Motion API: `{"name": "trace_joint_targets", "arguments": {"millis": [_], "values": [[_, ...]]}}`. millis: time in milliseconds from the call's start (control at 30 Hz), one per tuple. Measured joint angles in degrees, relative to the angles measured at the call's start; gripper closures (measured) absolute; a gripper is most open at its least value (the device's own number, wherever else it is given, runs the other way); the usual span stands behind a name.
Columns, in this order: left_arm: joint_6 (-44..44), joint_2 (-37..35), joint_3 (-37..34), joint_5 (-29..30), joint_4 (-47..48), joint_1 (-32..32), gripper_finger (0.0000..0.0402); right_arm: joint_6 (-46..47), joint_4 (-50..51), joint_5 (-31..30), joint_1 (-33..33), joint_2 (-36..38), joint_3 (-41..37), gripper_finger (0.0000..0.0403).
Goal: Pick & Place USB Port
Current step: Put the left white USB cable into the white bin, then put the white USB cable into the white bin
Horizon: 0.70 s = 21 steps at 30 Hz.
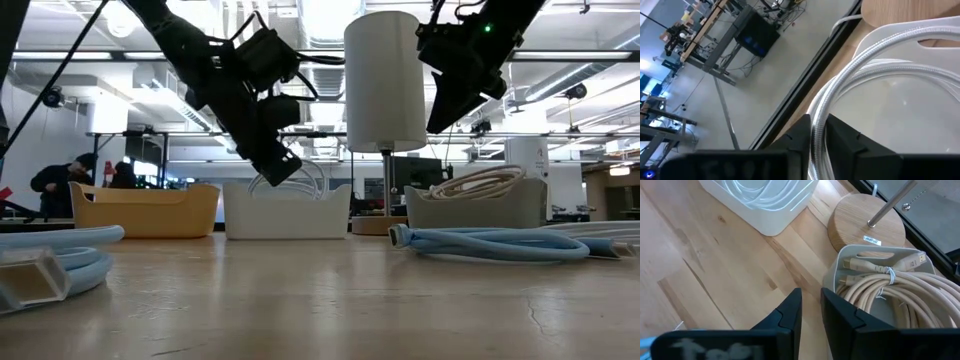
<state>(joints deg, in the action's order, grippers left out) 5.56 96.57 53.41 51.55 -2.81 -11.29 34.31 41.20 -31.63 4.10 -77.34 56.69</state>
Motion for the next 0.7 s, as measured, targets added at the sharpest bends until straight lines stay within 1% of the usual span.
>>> {"name": "trace_joint_targets", "arguments": {"millis": [100, 267, 433, 600, 700], "values": [[-0.1, -0.2, 0.2, -0.5, 0.3, -0.3, 0.0314, 0.1, 0.0, 0.0, 0.0, 0.0, 0.0, 0.0328], [-1.6, -0.2, 1.2, -7.2, 0.4, -0.3, 0.0273, 0.1, -0.1, 0.1, 0.1, 0.0, -0.2, 0.0323], [-1.1, -0.3, 2.5, -8.0, 0.9, -0.3, 0.0237, -1.0, 0.1, 0.5, 0.1, 0.0, -1.0, 0.0313], [-1.1, -0.4, 3.5, -8.2, 1.9, -0.1, 0.0223, -0.7, 0.4, 4.9, 0.4, 0.0, -2.6, 0.0294], [-1.1, -0.6, 3.7, -8.4, 2.5, -0.1, 0.0224, 2.4, 0.6, 7.4, 1.3, 0.0, -3.0, 0.0281]]}}
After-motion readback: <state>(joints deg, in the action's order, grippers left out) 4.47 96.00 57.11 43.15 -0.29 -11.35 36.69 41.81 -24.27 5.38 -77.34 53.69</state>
